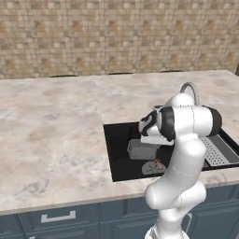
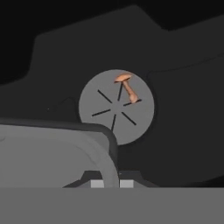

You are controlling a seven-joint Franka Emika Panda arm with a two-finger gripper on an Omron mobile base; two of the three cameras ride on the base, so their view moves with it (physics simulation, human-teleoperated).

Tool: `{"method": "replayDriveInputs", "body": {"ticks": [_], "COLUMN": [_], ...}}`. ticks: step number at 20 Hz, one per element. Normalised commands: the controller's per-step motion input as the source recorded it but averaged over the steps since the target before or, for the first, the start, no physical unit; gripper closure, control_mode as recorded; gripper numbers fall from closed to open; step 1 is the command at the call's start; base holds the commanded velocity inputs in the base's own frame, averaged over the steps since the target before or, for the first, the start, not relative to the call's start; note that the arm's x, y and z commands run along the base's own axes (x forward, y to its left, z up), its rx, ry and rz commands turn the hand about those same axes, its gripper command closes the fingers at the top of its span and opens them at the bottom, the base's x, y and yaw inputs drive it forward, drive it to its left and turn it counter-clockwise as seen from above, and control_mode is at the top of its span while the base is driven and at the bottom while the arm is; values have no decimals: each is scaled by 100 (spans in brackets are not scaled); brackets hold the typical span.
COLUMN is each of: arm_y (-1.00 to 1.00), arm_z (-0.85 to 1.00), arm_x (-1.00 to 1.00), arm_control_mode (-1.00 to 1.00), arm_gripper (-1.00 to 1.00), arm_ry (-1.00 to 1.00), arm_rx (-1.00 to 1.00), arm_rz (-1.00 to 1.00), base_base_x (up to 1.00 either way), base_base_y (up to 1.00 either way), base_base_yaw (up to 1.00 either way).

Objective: Pick the tupperware and jar and place them in the sink. Then turn on the water.

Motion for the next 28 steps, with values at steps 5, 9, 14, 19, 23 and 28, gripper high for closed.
{"method": "replayDriveInputs", "body": {"ticks": [5,9,14,19,23,28], "arm_y": [0,3,8,8,6,6], "arm_z": [-55,-52,-51,-32,-18,-18], "arm_x": [0,0,1,1,6,16], "arm_control_mode": [-100,-100,-100,-100,-100,-100], "arm_gripper": [100,100,100,100,100,100], "arm_ry": [-1,-2,-4,-11,-12,-7], "arm_rx": [0,0,0,0,1,0], "arm_rz": [0,0,0,0,0,0], "base_base_x": [0,0,0,0,0,0], "base_base_y": [0,0,0,0,0,0], "base_base_yaw": [0,0,0,0,0,0]}}
